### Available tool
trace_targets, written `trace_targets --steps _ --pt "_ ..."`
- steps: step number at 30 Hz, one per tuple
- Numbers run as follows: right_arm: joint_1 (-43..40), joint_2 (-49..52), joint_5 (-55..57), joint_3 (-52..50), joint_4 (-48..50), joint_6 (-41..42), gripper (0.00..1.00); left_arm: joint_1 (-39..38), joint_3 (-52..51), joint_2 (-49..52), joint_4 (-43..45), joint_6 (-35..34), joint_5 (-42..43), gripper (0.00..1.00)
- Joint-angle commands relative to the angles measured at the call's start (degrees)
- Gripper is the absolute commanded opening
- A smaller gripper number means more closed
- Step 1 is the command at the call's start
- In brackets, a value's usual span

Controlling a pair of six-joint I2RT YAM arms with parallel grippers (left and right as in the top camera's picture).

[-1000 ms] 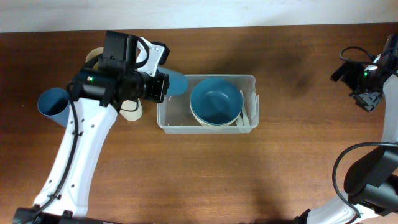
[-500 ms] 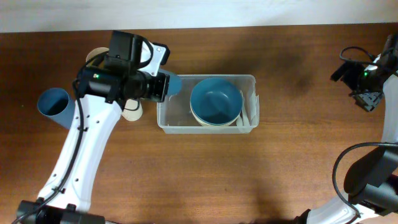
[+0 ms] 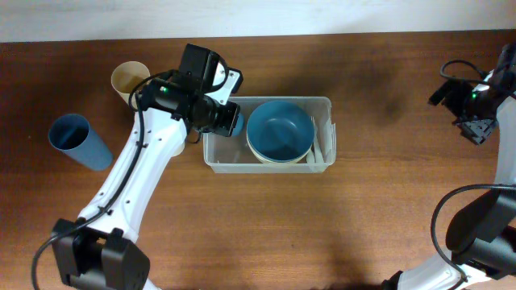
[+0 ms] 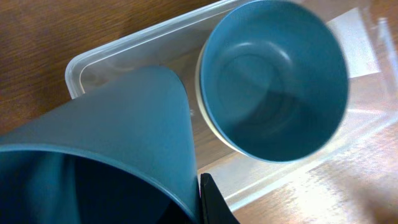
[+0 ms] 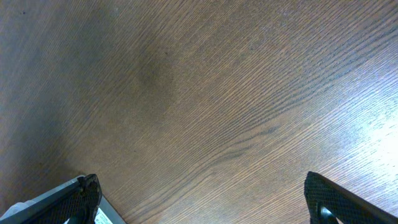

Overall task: Pack container
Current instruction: 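Lower the blue cup into the container's left side and release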

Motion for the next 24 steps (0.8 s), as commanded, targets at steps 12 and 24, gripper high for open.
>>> trace_targets --steps 12,24 --pt "-0.31 0.09 0.52 0.20 -0.02 0.46 0.99 -0.35 0.48 5.11 2.80 1.03 -2.45 0.26" --pt "-0.31 0.09 0.52 0.20 -0.02 0.46 0.99 -0.44 0.50 5.22 3.52 1.01 -2.47 0.38"
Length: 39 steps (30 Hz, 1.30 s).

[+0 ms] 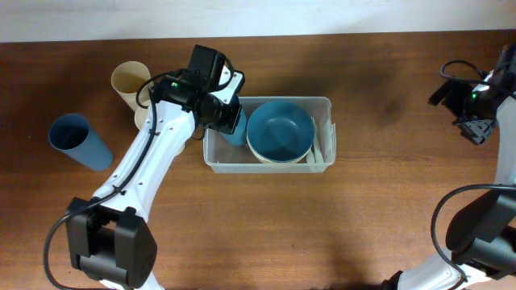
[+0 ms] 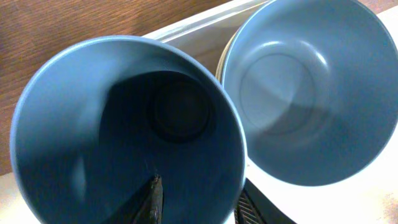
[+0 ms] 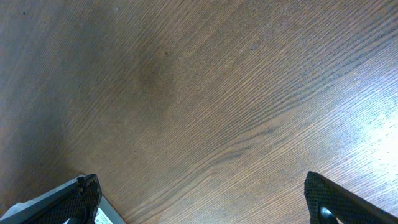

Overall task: Pack container
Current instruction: 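Lower the blue cup into the container's left side and release, then move the left gripper to the back blue cup and grasp it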

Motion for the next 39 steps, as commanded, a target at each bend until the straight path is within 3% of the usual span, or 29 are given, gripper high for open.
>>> trace_targets --steps 1,13,20,28,39 --pt "-0.31 0.09 0.52 0.20 -0.02 0.26 0.99 -0.28 0.63 0.52 0.76 0.44 -0.42 0.38" --pt "-0.31 0.09 0.52 0.20 0.00 0.26 0.99 -0.28 13.60 0.46 -2.93 -0.20 -0.44 0.43" --pt "-0.31 0.09 0.52 0.20 -0.02 0.26 0.99 0.74 20.55 -0.07 -12.81 -1.75 -6.84 0.47" --pt "-0.31 0.09 0.52 0.20 -0.02 0.26 0.99 6.08 21.09 -0.68 -22.99 -7.17 -7.93 0.47" --pt "-0.31 0.09 0.55 0.20 -0.02 0.26 0.99 13.33 20.98 -0.66 -26.14 -7.80 -9.07 0.46"
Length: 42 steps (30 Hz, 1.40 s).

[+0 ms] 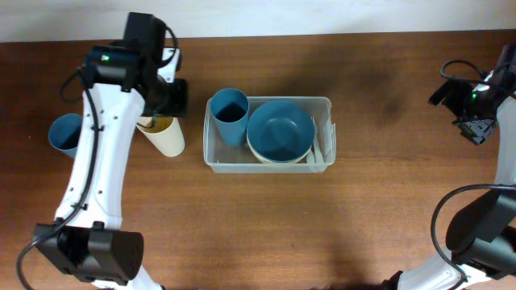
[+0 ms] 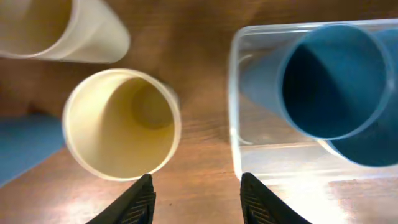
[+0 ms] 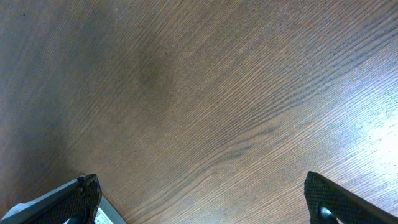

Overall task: Pack container
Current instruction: 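Move the left gripper to the back blue cup and grasp it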

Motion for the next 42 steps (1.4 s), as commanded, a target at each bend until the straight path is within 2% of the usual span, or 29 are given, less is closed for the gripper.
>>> trace_targets --steps 1,5,8,16,20,42 --pt "-0.31 0.09 0.55 0.20 0.00 0.07 0.99 1.97 0.79 -0.66 -0.57 -1.46 -2.56 0.46" --pt "-0.31 0.09 0.52 0.20 -0.02 0.07 0.99 5.05 0.79 -0.68 -1.90 -8.24 -9.40 0.47" --pt "-0.31 0.09 0.52 0.20 -0.02 0.07 0.99 8.70 0.79 -0.66 -4.26 -10.69 -9.64 0.47" --pt "-0.31 0.09 0.52 0.20 0.00 0.07 0.99 20.13 0.61 -0.68 -5.81 -12.96 -7.58 0.46" --pt "-0.31 0.09 0.52 0.20 0.00 0.07 0.99 23.30 -0.48 -0.66 -4.28 -12.92 -7.04 0.48" --pt "-0.31 0.09 0.52 0.20 -0.02 0.07 0.99 24.30 -18.71 -0.44 17.07 -11.85 -9.18 0.50"
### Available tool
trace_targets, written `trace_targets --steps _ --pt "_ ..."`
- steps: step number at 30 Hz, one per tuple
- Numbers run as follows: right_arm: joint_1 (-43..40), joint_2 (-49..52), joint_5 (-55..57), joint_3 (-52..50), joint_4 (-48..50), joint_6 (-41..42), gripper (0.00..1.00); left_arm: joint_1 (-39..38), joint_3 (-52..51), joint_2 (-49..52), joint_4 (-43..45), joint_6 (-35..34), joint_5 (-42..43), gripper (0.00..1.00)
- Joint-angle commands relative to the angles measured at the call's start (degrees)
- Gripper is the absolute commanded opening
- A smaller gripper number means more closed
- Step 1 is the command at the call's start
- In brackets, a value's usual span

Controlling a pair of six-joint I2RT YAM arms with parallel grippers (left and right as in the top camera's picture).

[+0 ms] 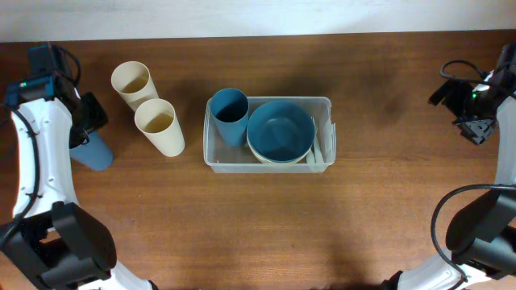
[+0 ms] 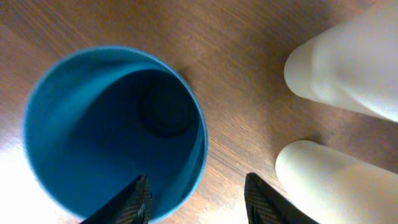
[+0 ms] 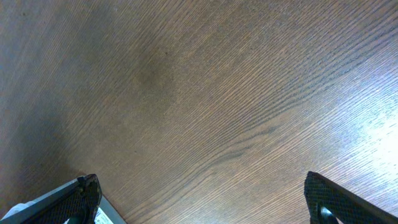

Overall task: Pack container
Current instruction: 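Move the left gripper to the back blue cup and grasp it, then carry the blue cup right and lower it into the first blue cup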

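Observation:
A clear plastic container (image 1: 325, 103) sits mid-table holding a blue cup (image 1: 229, 107) upright at its left end and a blue bowl (image 1: 280, 131) stacked on a cream one. Two cream cups (image 1: 160, 122) (image 1: 131, 82) stand left of it. A second blue cup (image 1: 93, 151) (image 2: 115, 127) stands at the far left. My left gripper (image 2: 198, 200) is open right above this cup, its jaws straddling the cup's right rim. My right gripper (image 3: 202, 196) is open over bare wood at the far right.
White utensils (image 1: 317, 149) lie along the container's right wall. The cream cups (image 2: 348, 59) (image 2: 336, 186) stand just right of the blue cup in the left wrist view. Bare wood lies in front of the container.
My left gripper moved from above the cream cups to the far left, over the second blue cup. It stays open. The right arm has not moved.
My left gripper held a blue cup tilted over the container's left end. Then it stood the cup upright inside. After that it was open and empty over the cream cups, the cup left in the container. Now it hovers at the other blue cup.

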Motion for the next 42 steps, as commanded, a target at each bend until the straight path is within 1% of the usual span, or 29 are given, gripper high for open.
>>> trace_targets --steps 1,5,10,12,13,14,15,24,29,34,38,42 --pt "-0.31 0.09 0.52 0.20 -0.02 0.00 0.99 0.22 -3.69 -0.44 2.23 0.26 -1.60 0.50" --pt "-0.31 0.09 0.52 0.20 -0.02 0.00 0.99 0.22 -7.80 -0.33 5.14 0.26 -1.70 0.50" --pt "-0.31 0.09 0.52 0.20 -0.02 0.00 0.99 0.22 -9.46 -0.33 6.01 0.26 -1.73 0.50" --pt "-0.31 0.09 0.55 0.20 -0.02 0.00 0.99 0.22 -9.46 -0.33 6.12 0.24 -1.73 0.34" --pt "-0.31 0.09 0.52 0.20 -0.02 0.00 0.99 0.22 -9.46 -0.33 6.10 0.24 -1.70 0.18" --pt "-0.31 0.09 0.52 0.20 -0.02 0.00 0.99 0.22 -9.46 -0.33 6.08 0.24 -1.70 0.06" --pt "-0.31 0.09 0.52 0.20 -0.02 0.00 0.99 0.22 -9.46 -0.33 6.05 0.24 -1.70 0.02" --pt "-0.31 0.09 0.55 0.20 0.00 0.00 0.99 0.22 -8.48 -0.92 3.85 0.20 0.09 0.01" --pt "-0.31 0.09 0.55 0.20 -0.02 0.00 0.99 0.20 -2.56 -3.26 -0.96 0.22 1.88 0.01" --pt "-0.31 0.09 0.52 0.20 0.00 0.00 0.99 0.15 7.19 -8.31 -6.82 0.28 4.50 0.02" --pt "-0.31 0.09 0.55 0.20 -0.02 0.00 0.99 -0.81 13.92 -14.19 -9.40 0.59 5.27 0.02" --pt "-0.31 0.09 0.52 0.20 -0.02 0.00 0.99 -4.66 15.54 -20.96 -7.26 6.25 12.87 0.02"
